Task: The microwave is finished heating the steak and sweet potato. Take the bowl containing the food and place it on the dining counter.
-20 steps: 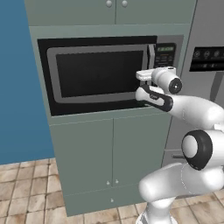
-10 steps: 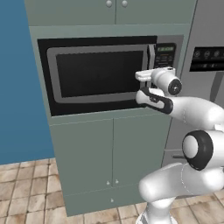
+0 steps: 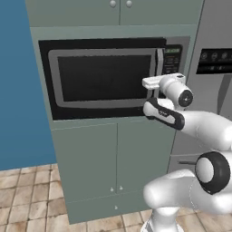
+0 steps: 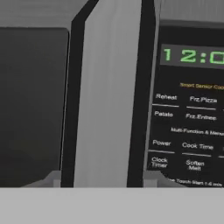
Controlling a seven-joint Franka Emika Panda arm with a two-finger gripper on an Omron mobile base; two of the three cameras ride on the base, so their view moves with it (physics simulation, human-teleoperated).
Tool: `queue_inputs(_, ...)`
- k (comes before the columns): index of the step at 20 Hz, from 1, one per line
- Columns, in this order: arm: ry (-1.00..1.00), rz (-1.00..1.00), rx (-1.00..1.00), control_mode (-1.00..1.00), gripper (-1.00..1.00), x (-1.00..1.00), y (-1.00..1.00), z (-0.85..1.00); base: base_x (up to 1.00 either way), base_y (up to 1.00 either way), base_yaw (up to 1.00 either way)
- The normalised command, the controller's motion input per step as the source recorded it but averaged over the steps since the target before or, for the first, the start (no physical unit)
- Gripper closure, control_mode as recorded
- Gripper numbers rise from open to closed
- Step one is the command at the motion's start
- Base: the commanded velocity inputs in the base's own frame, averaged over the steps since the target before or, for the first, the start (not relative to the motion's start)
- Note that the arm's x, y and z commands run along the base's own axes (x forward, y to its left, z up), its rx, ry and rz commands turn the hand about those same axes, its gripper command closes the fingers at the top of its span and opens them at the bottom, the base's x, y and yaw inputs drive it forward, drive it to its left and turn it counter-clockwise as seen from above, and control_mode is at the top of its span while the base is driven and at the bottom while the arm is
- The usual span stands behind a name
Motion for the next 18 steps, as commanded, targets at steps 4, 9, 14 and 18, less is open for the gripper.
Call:
queue_inputs(4,0.01,0.0,0.03,-1.0,1.0,-1.0,0.37,0.47,0.0,0.0,0.0)
queue_inputs(9,0.02,-0.01,0.04,-1.0,1.0,-1.0,0.49,0.57,0.0,0.0,0.0)
queue_inputs(14,0.04,-0.04,0.03,-1.0,1.0,-1.0,0.59,0.56,0.0,0.0,0.0)
queue_inputs(18,0.02,-0.05,0.04,-1.0,1.0,-1.0,0.55,0.56,0.0,0.0,0.0)
